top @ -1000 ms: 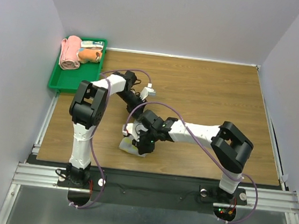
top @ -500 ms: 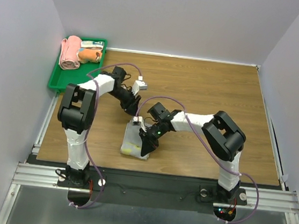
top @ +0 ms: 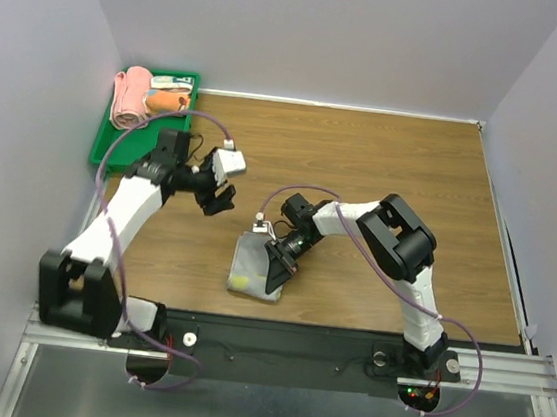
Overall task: Roll the towels
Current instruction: Roll the towel
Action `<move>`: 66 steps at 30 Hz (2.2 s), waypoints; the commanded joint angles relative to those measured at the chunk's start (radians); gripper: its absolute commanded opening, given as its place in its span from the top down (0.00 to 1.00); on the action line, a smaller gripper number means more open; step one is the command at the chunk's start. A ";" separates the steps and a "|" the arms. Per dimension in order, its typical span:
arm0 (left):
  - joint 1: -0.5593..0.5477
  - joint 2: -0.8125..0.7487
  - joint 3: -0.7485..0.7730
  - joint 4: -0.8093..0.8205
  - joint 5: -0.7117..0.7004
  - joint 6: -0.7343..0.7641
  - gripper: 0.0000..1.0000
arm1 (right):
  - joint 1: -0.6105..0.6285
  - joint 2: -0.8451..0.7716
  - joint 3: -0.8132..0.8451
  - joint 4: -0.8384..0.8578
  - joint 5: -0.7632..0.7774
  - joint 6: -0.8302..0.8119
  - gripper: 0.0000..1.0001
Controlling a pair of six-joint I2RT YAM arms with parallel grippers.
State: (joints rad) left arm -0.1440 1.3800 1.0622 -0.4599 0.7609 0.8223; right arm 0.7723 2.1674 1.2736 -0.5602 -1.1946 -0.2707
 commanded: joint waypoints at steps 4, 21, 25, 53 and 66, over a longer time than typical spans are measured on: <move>-0.225 -0.418 -0.376 -0.025 -0.285 0.369 0.22 | -0.019 0.144 0.065 -0.121 0.122 -0.032 0.99; -0.868 -0.567 -0.645 0.170 -0.511 0.262 0.13 | -0.076 0.316 0.201 -0.254 0.076 -0.053 0.99; -0.937 -0.503 -0.671 0.269 -0.577 0.227 0.21 | -0.082 0.322 0.207 -0.271 0.076 -0.071 0.99; -0.852 -0.033 -0.418 -0.005 -0.322 0.087 0.90 | -0.304 -0.146 0.245 -0.325 0.354 -0.107 0.22; -0.548 0.379 -0.039 -0.328 0.006 0.216 0.90 | -0.349 -0.734 -0.072 -0.241 0.519 -0.240 0.00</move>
State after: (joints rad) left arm -0.7410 1.6413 0.9775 -0.5953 0.6815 0.9619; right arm 0.4145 1.5166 1.2411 -0.8562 -0.7391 -0.4557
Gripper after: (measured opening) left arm 0.291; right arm 0.995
